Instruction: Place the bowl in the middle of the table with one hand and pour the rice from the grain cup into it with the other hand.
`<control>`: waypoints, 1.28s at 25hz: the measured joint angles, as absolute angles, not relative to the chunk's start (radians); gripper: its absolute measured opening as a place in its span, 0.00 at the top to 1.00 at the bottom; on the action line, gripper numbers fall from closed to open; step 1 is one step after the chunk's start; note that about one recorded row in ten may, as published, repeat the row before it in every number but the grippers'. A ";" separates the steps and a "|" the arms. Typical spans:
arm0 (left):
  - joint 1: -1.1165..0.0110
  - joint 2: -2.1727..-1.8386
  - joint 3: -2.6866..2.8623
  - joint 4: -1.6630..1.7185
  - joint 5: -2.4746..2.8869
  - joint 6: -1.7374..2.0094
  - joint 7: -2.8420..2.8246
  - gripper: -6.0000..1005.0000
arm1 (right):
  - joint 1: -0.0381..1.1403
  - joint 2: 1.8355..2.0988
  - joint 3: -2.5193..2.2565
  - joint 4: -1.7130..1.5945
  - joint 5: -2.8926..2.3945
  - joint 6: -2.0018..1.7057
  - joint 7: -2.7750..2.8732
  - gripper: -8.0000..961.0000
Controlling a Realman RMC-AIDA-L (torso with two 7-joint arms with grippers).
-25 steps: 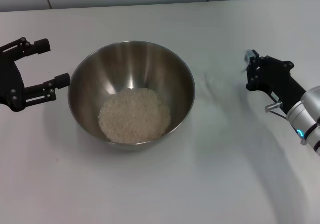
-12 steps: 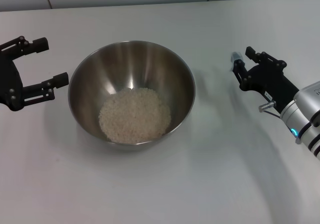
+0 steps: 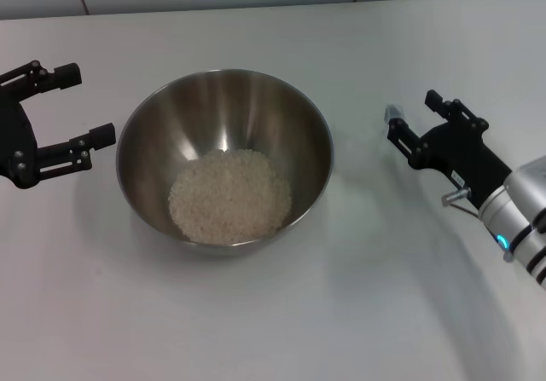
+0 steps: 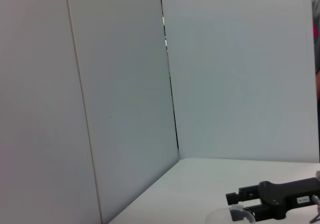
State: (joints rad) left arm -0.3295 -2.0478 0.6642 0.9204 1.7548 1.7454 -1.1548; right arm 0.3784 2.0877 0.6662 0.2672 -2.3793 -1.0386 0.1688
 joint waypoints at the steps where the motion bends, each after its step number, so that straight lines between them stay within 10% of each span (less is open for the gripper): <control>1: -0.329 -2.048 0.664 0.920 1.755 1.746 -1.154 0.19 | 0.369 2.088 0.662 0.273 -2.379 -1.040 0.168 0.32; 21: -0.321 -2.047 0.660 0.922 1.757 1.764 -1.152 0.19 | 0.208 2.075 0.455 0.297 -2.382 -1.415 0.242 0.32; 32: -0.289 -2.025 0.652 0.922 1.755 1.881 -1.152 0.19 | 0.455 2.062 0.408 -0.055 -2.684 -1.809 0.563 0.32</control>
State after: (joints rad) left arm -0.2890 -2.0248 0.6525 0.9224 1.7552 1.8813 -1.1515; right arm 0.4554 2.0623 0.4081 -0.0551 -2.6837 -1.8091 0.5633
